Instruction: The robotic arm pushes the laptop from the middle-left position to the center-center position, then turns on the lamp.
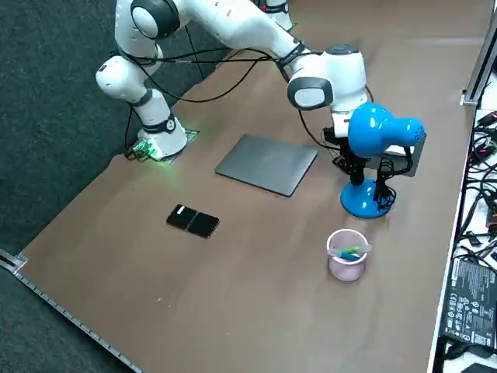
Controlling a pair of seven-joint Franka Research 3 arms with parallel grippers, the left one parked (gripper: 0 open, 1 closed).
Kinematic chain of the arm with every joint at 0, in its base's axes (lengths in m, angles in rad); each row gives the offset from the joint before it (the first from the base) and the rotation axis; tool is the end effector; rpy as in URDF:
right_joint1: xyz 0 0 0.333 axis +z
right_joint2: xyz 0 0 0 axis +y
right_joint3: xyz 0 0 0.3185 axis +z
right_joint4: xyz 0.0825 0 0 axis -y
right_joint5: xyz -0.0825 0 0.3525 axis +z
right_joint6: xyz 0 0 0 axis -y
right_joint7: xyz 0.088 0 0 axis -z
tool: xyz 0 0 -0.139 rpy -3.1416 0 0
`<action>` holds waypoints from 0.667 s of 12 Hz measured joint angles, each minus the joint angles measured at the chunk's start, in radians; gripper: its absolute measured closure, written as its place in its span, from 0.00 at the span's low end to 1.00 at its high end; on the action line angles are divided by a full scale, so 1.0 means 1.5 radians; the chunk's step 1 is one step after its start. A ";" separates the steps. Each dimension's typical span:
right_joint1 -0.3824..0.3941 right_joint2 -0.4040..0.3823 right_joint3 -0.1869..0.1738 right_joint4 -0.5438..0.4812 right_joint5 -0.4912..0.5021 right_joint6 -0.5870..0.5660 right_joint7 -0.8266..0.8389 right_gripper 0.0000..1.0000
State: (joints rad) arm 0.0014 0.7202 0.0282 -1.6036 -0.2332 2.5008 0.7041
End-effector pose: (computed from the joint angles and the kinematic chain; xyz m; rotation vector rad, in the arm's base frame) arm 0.6969 0.0150 0.2162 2.9608 -0.7692 0.3299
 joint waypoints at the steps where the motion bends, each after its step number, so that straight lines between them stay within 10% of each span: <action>1: 0.000 0.000 0.000 0.001 0.000 -0.001 0.000 0.98; 8: 0.001 0.002 0.006 0.013 0.001 -0.008 0.000 0.98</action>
State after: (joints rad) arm 0.0034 0.7237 0.0375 -1.5834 -0.2321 2.4885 0.7039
